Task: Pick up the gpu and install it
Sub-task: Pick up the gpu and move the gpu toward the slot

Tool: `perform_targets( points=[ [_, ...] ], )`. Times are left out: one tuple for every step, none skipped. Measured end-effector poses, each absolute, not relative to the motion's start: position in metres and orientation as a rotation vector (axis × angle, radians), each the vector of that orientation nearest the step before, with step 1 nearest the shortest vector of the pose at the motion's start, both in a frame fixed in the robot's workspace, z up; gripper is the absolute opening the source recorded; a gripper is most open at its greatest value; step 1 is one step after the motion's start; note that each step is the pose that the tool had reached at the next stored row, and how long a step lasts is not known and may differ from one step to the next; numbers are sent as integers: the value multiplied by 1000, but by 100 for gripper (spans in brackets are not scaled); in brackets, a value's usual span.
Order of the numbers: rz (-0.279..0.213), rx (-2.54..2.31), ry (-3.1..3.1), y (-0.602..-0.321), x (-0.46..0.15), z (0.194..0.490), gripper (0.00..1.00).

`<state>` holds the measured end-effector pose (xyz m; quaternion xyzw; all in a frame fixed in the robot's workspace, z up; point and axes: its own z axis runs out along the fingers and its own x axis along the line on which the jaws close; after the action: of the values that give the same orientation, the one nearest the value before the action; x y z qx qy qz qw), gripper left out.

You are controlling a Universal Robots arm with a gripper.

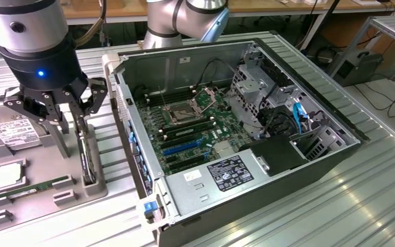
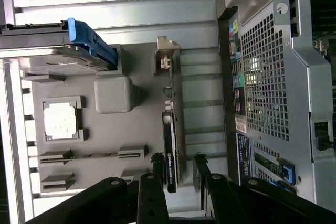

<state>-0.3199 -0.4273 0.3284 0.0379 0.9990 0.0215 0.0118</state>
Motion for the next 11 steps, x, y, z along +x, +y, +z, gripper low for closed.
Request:
perform_targets(
  points=[
    [67, 118, 3115, -427, -319, 327, 36],
    [67, 118, 3115, -427, -319, 325, 36],
    [67, 118, 3115, -427, -319, 323, 36],
    [67, 118, 3115, -427, -318, 320, 36],
    [67, 118, 3115, -427, -318, 319, 36],
    [67, 118, 3115, -427, -318, 317, 36],
    [67, 118, 3115, -427, -318, 315, 36],
    [67, 118, 3115, -427, -318, 313, 36],
    [67, 118, 3115, -427, -318, 311, 36],
    [67, 118, 3115, -427, -318, 309, 36],
    [67, 118, 3115, -427, -318, 308, 36]
  ],
)
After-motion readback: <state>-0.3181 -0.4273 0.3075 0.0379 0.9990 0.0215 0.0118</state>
